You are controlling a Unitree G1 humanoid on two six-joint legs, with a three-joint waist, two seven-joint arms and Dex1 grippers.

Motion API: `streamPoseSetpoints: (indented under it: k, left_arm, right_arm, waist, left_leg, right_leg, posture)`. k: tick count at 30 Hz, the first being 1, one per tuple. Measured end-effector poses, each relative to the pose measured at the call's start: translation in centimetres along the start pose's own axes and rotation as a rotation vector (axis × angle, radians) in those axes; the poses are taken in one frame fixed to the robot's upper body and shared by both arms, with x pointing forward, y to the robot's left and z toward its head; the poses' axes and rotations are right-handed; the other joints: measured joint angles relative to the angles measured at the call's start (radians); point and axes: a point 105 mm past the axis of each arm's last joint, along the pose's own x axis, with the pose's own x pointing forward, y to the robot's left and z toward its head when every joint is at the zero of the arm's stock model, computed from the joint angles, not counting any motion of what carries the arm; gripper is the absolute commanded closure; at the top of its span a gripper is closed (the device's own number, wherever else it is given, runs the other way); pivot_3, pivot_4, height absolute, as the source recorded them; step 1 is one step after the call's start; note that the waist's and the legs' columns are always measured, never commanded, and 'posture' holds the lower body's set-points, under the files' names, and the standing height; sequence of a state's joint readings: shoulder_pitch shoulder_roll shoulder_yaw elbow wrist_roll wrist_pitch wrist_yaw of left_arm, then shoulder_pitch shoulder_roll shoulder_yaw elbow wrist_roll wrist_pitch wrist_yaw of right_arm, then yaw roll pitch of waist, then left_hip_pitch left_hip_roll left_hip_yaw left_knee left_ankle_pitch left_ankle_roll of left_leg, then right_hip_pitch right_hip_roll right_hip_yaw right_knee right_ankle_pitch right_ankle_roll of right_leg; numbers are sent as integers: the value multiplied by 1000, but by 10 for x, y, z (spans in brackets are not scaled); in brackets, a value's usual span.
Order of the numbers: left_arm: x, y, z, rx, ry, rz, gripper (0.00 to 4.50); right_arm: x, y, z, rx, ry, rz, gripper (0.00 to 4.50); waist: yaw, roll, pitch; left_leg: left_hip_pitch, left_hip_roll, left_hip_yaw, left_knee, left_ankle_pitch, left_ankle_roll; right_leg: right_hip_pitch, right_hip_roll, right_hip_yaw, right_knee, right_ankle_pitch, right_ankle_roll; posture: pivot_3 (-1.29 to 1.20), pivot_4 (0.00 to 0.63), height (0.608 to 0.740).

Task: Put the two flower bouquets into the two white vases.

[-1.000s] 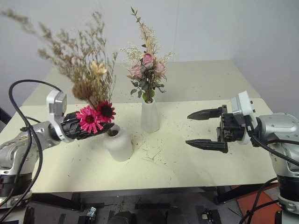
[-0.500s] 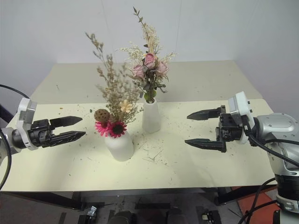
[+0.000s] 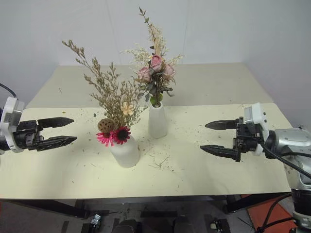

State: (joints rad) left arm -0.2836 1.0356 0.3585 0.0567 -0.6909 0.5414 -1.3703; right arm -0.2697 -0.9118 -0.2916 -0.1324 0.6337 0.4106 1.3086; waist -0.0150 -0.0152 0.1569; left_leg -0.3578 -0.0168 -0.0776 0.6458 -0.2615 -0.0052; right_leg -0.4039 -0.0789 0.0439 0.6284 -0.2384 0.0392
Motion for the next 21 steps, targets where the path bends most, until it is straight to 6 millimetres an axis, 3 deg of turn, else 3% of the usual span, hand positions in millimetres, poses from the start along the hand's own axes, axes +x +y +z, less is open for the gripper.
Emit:
streamPoseSetpoints:
  k: [15, 21]
  left_arm:
    - [4, -7, 11, 46, -36, -81, 33]
    - [5, -5, 18, 69, -54, -73, 33]
  right_arm:
    - [-14, 0, -10, 30, 39, -63, 0]
    - [-18, -8, 0, 1, 48, -67, 0]
  waist:
    - [-6, 0, 0]
    - [-7, 0, 0]
  left_leg:
    - [1, 0, 1, 0, 0, 0]
    - [1, 0, 1, 0, 0, 0]
  right_leg:
    - [0, 1, 1, 1, 0, 0]
    - [0, 1, 1, 1, 0, 0]
  posture:
    - [0, 150, 740]
    - [0, 150, 740]
